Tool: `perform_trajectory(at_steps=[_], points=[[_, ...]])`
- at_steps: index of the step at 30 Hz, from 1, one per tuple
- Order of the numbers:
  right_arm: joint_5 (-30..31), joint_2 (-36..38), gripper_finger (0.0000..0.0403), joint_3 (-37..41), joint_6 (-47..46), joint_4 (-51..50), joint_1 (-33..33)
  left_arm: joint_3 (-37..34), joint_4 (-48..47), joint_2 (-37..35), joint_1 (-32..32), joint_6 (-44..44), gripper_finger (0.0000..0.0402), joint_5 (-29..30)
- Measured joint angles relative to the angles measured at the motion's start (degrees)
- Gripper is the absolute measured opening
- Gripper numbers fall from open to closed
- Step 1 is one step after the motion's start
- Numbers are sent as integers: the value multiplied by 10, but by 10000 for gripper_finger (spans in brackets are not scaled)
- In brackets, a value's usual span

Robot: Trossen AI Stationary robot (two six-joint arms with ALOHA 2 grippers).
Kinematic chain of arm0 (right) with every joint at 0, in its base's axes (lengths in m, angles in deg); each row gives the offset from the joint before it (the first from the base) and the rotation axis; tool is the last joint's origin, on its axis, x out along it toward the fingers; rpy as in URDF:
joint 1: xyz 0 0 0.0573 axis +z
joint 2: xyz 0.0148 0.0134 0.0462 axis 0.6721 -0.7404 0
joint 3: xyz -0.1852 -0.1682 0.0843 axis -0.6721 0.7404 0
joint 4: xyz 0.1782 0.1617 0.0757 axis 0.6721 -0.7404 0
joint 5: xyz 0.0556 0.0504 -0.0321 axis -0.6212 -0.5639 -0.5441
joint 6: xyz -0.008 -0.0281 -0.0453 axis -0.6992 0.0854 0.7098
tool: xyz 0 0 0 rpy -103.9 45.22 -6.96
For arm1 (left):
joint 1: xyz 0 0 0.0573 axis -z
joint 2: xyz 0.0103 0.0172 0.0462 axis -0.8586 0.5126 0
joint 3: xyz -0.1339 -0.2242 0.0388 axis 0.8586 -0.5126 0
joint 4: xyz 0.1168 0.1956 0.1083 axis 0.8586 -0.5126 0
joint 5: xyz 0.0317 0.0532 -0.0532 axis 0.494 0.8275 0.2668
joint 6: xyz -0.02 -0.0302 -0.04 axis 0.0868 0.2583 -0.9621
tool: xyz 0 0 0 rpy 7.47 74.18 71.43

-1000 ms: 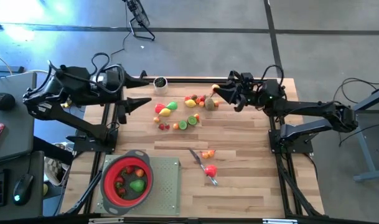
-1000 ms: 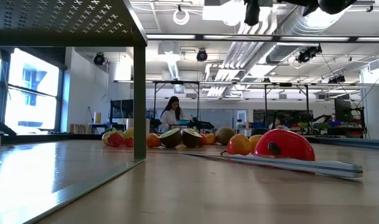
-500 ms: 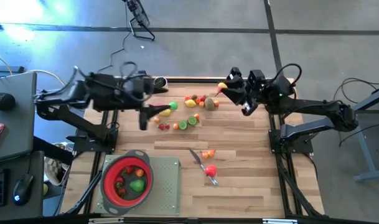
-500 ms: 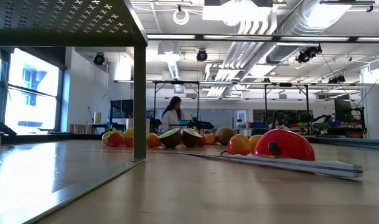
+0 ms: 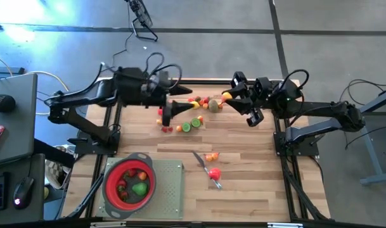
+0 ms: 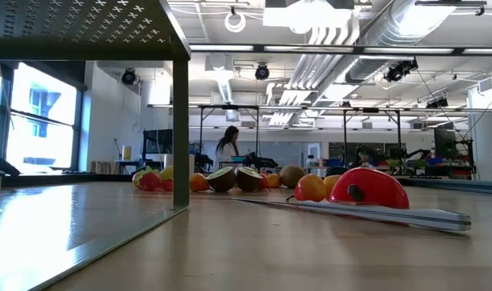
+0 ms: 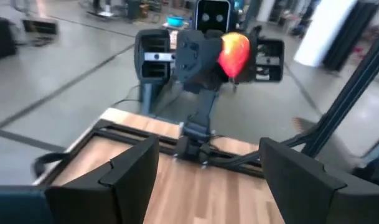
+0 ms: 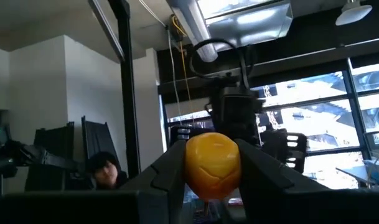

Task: Pick & Place Fruit
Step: Put the pear into the red strainer bowl on the shelf

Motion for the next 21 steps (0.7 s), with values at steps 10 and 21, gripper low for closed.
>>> perform_trajectory(at_steps=[10,21], points=[[-2,0,111,0,4,-17,5,0,57,54,-49,17,271,-167],[-2,0,110,0,11,-24,5,-1,100,94,-59,18,271,-167]])
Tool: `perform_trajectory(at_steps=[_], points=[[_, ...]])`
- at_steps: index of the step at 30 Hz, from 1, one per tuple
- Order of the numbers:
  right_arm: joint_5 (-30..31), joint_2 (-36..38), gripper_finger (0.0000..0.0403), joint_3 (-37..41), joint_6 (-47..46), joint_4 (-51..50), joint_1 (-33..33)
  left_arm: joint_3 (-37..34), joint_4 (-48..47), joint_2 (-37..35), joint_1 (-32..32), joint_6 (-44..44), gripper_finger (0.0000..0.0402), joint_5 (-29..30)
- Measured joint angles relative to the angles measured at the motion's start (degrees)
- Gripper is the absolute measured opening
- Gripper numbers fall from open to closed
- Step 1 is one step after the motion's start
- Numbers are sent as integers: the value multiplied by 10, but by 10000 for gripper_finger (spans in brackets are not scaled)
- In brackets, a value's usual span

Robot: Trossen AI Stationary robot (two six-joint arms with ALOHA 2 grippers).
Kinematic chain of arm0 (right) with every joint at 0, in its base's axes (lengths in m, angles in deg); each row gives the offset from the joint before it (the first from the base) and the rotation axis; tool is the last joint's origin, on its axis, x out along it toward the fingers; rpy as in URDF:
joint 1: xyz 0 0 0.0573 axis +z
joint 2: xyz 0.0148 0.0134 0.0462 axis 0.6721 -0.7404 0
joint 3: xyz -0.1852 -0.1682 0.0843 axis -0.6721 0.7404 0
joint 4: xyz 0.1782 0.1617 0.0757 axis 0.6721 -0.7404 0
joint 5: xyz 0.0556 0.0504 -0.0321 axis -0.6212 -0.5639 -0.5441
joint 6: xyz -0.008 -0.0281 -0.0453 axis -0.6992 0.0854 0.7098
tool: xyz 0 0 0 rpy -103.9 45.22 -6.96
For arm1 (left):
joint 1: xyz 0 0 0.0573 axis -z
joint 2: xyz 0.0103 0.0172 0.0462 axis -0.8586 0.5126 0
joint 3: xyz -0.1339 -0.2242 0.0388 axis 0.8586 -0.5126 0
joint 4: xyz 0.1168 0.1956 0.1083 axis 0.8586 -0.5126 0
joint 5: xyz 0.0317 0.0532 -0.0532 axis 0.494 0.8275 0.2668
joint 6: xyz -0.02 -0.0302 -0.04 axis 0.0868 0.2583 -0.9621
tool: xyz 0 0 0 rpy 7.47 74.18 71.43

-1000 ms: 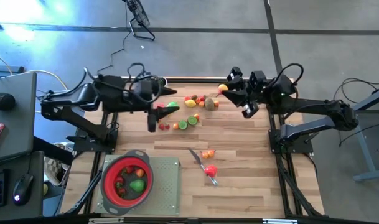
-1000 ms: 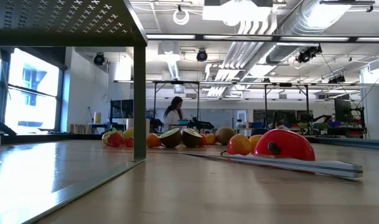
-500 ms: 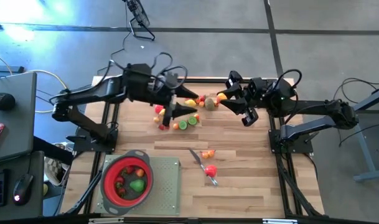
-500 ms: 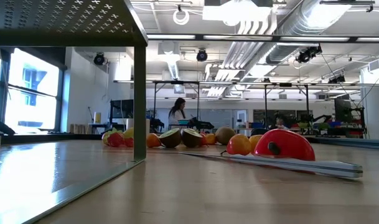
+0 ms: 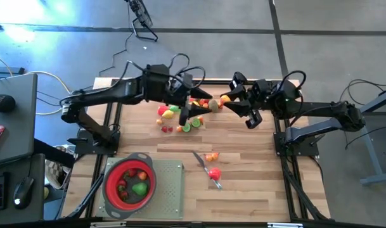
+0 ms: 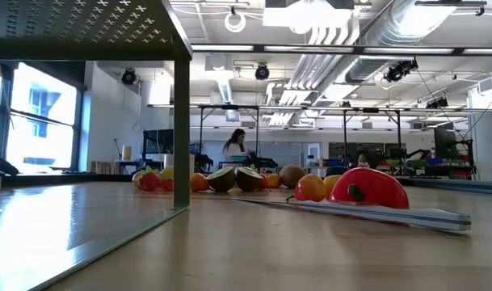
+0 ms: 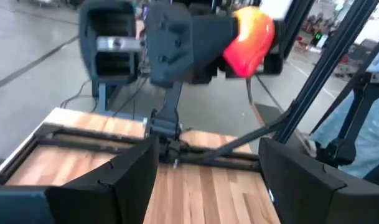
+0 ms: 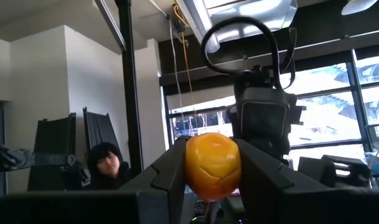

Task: Pick & Place Fruit
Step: Put the pear into the red strainer bowl on the shelf

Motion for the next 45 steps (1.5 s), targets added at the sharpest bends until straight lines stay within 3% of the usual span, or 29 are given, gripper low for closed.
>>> perform_trajectory(at_steps=[14,24,45], points=[[6,0,113,0,0,-61,0,0,31,34,3,40,271,-33],[42,0,113,0,15,-109,-3,0,28,34,3,40,271,-34],[43,0,112,0,28,-156,-2,0,31,51,3,25,271,-36]])
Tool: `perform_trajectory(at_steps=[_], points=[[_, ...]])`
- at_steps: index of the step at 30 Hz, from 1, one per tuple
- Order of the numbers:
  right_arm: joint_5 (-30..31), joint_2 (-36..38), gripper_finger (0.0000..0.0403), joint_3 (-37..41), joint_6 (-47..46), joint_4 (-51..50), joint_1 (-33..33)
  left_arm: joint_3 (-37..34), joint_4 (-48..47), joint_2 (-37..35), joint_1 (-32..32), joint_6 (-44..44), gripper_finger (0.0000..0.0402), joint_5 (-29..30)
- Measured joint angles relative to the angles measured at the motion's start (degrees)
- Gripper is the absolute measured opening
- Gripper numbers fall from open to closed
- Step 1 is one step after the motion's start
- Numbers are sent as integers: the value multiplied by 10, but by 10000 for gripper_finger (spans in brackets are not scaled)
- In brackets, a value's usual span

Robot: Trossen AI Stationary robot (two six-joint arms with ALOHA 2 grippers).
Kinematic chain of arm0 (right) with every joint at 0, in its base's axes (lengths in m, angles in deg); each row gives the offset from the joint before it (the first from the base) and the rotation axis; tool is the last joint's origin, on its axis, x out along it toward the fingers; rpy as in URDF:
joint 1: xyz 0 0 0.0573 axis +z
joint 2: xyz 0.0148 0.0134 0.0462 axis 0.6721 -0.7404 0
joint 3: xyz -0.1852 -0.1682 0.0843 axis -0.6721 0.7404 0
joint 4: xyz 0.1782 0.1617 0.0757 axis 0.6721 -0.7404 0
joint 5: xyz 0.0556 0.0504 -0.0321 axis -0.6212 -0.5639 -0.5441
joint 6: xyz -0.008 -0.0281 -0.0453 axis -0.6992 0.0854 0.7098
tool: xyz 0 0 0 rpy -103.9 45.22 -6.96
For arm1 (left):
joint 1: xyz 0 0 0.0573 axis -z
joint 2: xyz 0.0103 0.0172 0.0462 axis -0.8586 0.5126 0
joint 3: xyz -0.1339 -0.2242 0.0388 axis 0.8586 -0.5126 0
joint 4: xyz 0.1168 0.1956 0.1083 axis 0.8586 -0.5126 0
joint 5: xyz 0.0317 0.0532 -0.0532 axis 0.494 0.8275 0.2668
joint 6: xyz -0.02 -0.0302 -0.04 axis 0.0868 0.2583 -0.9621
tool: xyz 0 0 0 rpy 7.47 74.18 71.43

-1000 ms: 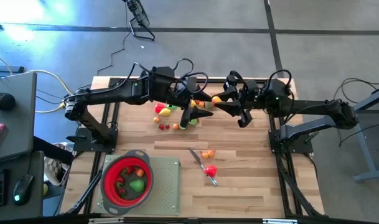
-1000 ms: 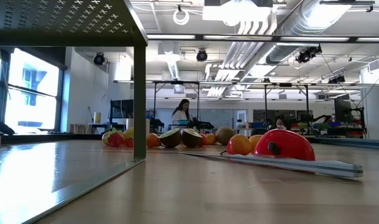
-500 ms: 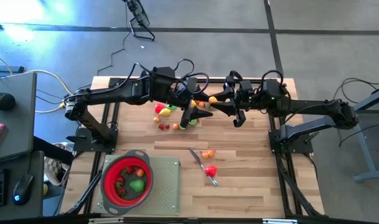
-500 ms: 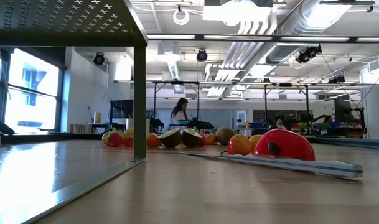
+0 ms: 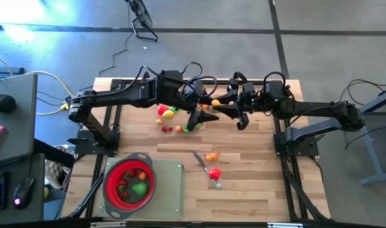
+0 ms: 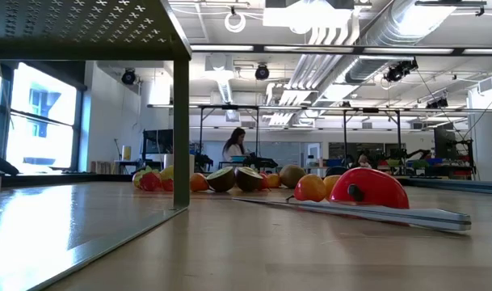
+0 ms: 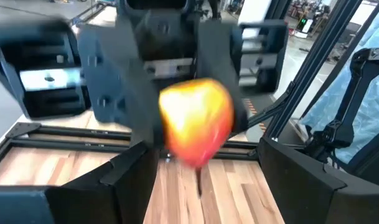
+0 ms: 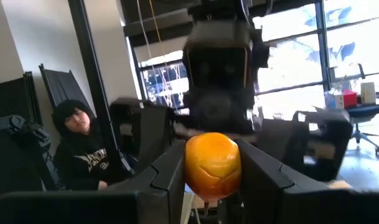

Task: Pick & Place Fruit
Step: Put the pear into the red strainer bowl on the shelf

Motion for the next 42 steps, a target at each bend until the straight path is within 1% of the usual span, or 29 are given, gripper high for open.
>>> perform_trajectory(at_steps=[4,6,9,15,20,31,38,42], points=[[1,0,110,0,-1,-5,0,0,2,-1,0,2,269,6],[2,0,111,0,-1,-5,0,0,3,-1,0,2,261,6],[1,0,113,0,-2,-7,0,0,3,-1,0,2,239,7],[-1,0,110,-1,-2,-9,0,0,5,-1,0,-2,181,9],[-9,0,112,-1,-2,-11,0,0,8,-1,0,-4,150,9],[-14,1,111,-1,-2,-31,0,0,8,-1,0,-14,114,8],[-14,1,112,-1,-4,-33,0,0,8,-1,0,-17,82,7],[-14,1,110,-1,-3,-33,0,0,8,-1,0,-17,74,7]])
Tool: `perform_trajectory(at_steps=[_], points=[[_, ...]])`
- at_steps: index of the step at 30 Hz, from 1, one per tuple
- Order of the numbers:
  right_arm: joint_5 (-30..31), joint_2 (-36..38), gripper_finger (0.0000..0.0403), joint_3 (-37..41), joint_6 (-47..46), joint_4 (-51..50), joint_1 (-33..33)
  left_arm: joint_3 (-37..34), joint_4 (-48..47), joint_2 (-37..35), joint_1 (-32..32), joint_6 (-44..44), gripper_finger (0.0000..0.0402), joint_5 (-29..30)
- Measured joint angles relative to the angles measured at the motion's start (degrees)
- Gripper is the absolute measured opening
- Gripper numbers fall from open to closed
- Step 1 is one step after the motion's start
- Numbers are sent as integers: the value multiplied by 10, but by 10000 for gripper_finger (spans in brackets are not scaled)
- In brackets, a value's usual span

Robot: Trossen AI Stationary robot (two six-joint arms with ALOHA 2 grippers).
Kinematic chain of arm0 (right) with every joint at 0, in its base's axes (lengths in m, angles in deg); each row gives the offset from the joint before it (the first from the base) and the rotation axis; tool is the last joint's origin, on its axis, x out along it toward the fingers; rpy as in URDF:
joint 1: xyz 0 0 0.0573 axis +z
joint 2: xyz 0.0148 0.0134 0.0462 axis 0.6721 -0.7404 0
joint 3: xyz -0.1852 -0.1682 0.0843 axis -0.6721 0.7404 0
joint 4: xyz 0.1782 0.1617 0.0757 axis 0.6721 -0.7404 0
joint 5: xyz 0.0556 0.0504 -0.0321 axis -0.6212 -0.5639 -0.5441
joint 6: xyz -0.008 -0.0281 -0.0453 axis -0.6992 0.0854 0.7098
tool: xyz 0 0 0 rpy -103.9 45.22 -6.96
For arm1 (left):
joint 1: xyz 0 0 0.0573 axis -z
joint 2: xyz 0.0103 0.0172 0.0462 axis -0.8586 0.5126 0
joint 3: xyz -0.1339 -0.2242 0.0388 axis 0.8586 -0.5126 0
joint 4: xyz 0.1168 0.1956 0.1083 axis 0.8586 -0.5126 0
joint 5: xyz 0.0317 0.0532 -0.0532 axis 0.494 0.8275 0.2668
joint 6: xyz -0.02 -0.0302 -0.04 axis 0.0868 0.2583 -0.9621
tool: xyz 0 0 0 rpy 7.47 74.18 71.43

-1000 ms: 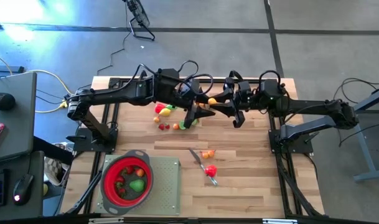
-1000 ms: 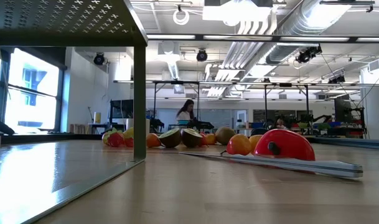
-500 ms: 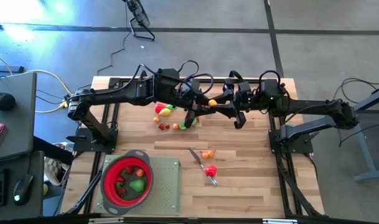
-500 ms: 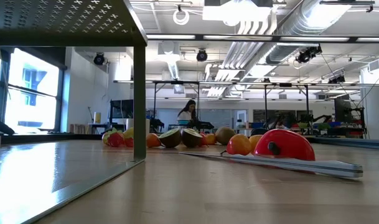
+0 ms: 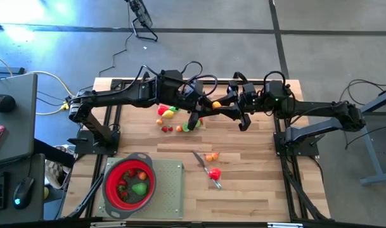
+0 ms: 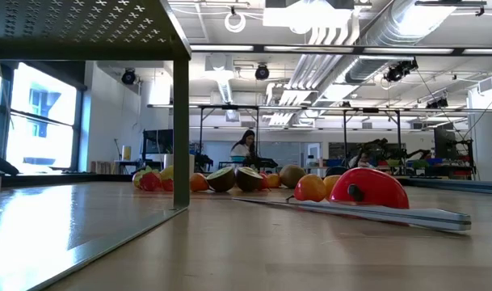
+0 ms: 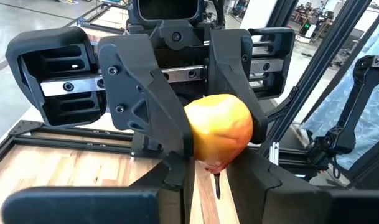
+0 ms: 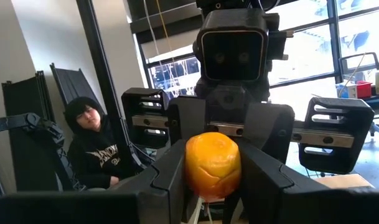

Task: Pick & Place Fruit
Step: Put the pear into the red strainer bowl on the shelf

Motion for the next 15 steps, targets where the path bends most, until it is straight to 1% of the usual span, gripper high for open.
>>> perform_trajectory(at_steps=[15], points=[[-4,0,120,1,1,0,0,0,0,0,0,0,72,0]])
